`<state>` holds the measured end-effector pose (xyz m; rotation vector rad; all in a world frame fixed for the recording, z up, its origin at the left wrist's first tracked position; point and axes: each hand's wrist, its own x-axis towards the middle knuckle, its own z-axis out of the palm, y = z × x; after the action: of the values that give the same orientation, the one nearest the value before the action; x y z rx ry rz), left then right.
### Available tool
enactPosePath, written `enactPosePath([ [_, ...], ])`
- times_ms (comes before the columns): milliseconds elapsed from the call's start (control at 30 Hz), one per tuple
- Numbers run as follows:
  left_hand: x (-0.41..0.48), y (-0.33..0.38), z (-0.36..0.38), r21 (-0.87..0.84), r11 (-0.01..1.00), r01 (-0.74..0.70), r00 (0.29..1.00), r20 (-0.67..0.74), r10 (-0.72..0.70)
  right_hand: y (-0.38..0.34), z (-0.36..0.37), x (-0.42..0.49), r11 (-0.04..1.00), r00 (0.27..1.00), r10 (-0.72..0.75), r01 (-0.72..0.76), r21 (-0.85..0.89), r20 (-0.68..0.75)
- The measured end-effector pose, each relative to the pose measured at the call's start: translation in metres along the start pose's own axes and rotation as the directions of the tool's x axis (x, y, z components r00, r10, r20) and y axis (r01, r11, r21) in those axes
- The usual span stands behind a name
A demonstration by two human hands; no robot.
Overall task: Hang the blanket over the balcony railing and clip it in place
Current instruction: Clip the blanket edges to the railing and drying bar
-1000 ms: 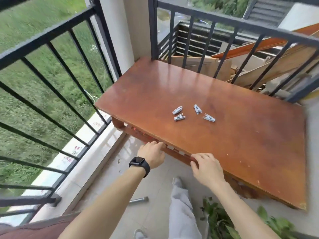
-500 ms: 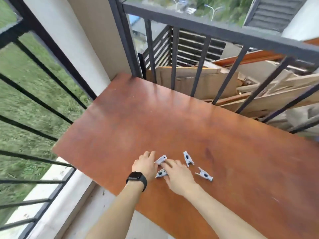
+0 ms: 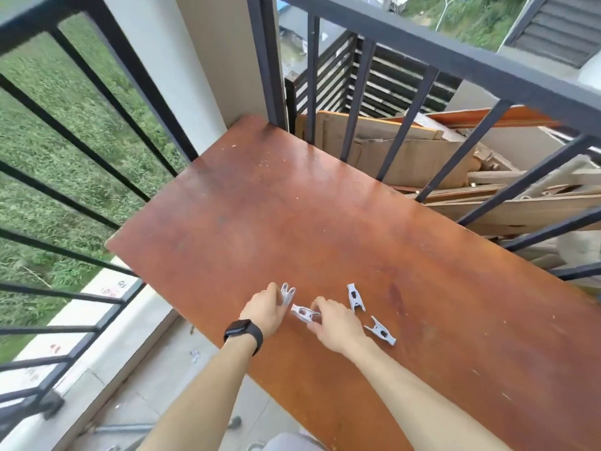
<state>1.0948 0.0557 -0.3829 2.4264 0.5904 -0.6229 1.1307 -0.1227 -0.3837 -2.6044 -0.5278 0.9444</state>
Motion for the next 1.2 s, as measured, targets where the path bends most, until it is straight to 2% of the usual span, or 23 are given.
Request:
enactPosePath([
  [67, -0.029, -0.01, -0.016, -0.247, 0.968, 0.051, 0.996, -0.059, -0.068, -0.01, -0.011, -0.013, 0.972, 1.0, 0.024, -0.027, 0.235, 0.013],
  [133, -0.061, -0.026, -0.03, -0.415, 0.907, 0.078, 0.992, -0.062, -0.114, -0.027, -0.02, -0.032, 0.902, 1.0, 0.014, -0.016, 0.431, 0.007],
  [233, -0.118, -0.054, -0.05, -0.625, 0.78, 0.03, 0.993, -0.069, -0.094, -0.064, -0.027, -0.067, 0.79, 0.997, -0.059, 0.073, 0.609, -0.043],
  [367, -0.202, -0.091, -0.08, -0.858, 0.512, 0.038, 0.98, -0.068, -0.186, -0.125, -0.018, -0.113, 0.678, 0.965, -0.262, 0.183, 0.712, 0.001],
  [433, -0.24, -0.108, -0.094, -0.93, 0.366, 0.039, 0.958, -0.069, -0.277, -0.155, -0.006, -0.131, 0.665, 0.935, -0.353, 0.215, 0.715, 0.047],
  [533, -0.29, -0.137, -0.107, -0.961, 0.278, 0.007, 0.92, -0.102, -0.379, -0.199, 0.018, -0.152, 0.696, 0.884, -0.46, 0.3, 0.653, 0.084],
  [600, -0.324, -0.164, -0.108, -0.945, 0.325, -0.028, 0.899, -0.166, -0.406, -0.234, 0.039, -0.165, 0.69, 0.833, -0.543, 0.37, 0.622, 0.107],
  [667, -0.342, -0.179, -0.106, -0.9, 0.433, -0.052, 0.906, -0.225, -0.358, -0.254, 0.045, -0.17, 0.675, 0.798, -0.594, 0.42, 0.606, 0.108],
  [767, -0.385, -0.215, -0.094, -0.868, 0.488, -0.086, 0.869, -0.305, -0.39, -0.294, 0.071, -0.185, 0.662, 0.715, -0.679, 0.497, 0.561, 0.168],
  [900, -0.424, -0.258, -0.092, -0.827, 0.56, -0.045, 0.758, -0.393, -0.52, -0.341, 0.098, -0.195, 0.662, 0.638, -0.717, 0.499, 0.559, 0.28],
  [967, -0.441, -0.269, -0.099, -0.839, 0.541, -0.064, 0.711, -0.419, -0.565, -0.362, 0.106, -0.194, 0.654, 0.579, -0.744, 0.53, 0.54, 0.333],
  [1067, -0.461, -0.277, -0.11, -0.848, 0.525, -0.071, 0.631, -0.446, -0.635, -0.397, 0.112, -0.195, 0.596, 0.49, -0.802, 0.624, 0.505, 0.34],
  [1167, -0.479, -0.283, -0.124, -0.804, 0.594, 0.03, 0.501, -0.502, -0.705, -0.432, 0.113, -0.199, 0.491, 0.383, -0.871, 0.708, 0.508, 0.309],
  [1200, -0.488, -0.283, -0.134, -0.791, 0.608, 0.063, 0.437, -0.526, -0.73, -0.443, 0.112, -0.2, 0.458, 0.349, -0.888, 0.726, 0.513, 0.299],
])
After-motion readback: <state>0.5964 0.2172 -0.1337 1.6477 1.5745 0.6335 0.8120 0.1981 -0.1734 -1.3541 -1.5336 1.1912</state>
